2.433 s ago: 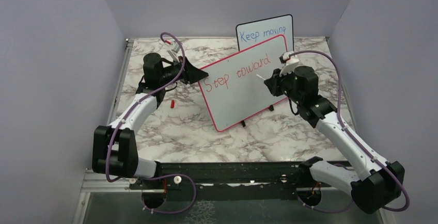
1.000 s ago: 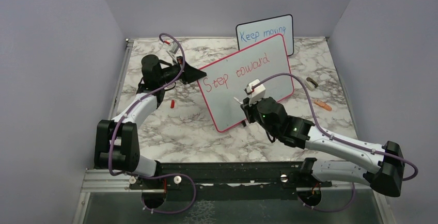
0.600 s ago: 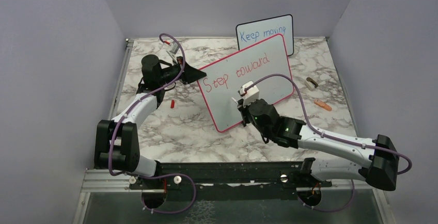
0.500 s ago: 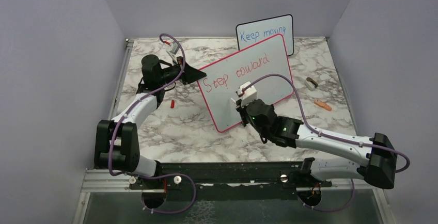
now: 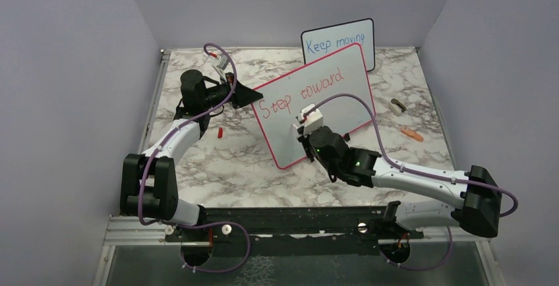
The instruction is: Write a sentence on the whiteboard
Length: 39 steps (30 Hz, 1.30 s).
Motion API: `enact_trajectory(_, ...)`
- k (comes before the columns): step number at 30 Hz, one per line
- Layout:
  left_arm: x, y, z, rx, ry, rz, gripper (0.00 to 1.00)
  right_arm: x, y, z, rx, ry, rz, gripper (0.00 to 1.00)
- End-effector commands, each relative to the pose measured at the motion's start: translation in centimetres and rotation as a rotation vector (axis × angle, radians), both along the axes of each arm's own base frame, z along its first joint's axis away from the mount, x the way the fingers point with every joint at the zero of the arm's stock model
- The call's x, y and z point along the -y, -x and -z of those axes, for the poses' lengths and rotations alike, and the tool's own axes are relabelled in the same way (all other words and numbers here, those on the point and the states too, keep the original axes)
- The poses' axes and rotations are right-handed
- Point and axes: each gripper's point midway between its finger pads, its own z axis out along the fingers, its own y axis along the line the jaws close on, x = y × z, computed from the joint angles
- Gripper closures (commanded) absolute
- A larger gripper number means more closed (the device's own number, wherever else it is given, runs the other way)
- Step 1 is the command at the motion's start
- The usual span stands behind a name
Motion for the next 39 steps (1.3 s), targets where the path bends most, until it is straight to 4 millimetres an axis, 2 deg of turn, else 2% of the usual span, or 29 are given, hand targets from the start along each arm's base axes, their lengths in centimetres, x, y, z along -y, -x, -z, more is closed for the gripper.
enact_trajectory(1, -0.5, 0.0, 1.2, -0.050, -0.021, -0.018, 1.00, -0.9, -0.7, -1.9, 0.042, -0.037, 0.014, 1.00)
enact_trajectory(17, -0.5, 0.0, 1.2, -0.048, -0.024, -0.011, 1.00, -1.3, -1.1, -1.2, 0.035, -0.009, 0.031, 1.00)
enact_trajectory(20, -0.4, 0.1, 1.2, -0.048, -0.024, -0.008, 1.00, -1.8, -1.3, -1.9, 0.050, -0.042, 0.026, 1.00)
enact_trajectory(27, -0.4, 0.1, 1.1, -0.044, -0.024, -0.005, 1.00, -2.6, -1.1, -2.3, 0.049, -0.051, -0.014, 1.00)
enact_trajectory(39, -0.5, 0.1, 1.1, -0.044, -0.024, -0.008, 1.00, -2.6, 0.3, -0.2, -0.039, 0.013, -0.077, 1.00)
